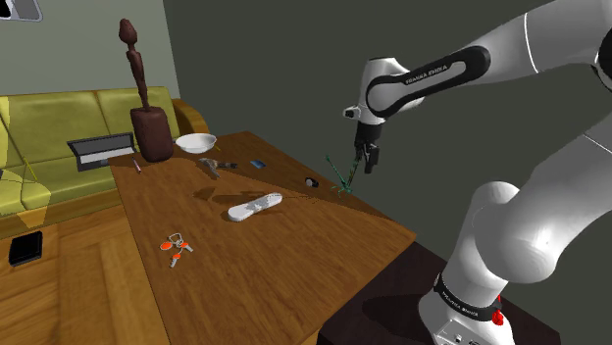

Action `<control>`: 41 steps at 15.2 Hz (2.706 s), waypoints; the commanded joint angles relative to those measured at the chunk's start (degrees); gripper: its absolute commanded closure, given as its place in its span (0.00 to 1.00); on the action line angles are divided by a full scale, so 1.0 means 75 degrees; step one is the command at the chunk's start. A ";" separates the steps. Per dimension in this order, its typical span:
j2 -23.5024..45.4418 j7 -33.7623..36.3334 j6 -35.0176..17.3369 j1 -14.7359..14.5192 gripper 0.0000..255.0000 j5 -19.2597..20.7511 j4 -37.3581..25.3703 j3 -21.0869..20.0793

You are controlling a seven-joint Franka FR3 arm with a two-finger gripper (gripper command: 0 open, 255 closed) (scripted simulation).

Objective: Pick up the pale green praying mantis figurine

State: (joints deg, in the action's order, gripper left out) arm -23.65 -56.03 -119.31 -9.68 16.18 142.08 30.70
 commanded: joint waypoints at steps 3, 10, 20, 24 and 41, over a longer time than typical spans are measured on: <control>0.1429 -0.2098 -0.0939 -0.0640 0.00 -0.0766 -0.0546 0.0913; 0.3511 -0.5049 -0.1769 -0.1096 0.00 -0.2764 -0.1343 0.1433; 0.4037 -0.5440 -0.2283 -0.1022 1.00 -0.3300 -0.1199 0.1342; 0.4034 -0.5436 -0.2280 -0.1024 1.00 -0.3298 -0.1201 0.1341; 0.2823 -0.4583 -0.0923 -0.1130 1.00 -0.2148 -0.1686 0.1427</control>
State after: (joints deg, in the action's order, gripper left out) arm -1.55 -91.07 -127.16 -18.11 -0.72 129.67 41.50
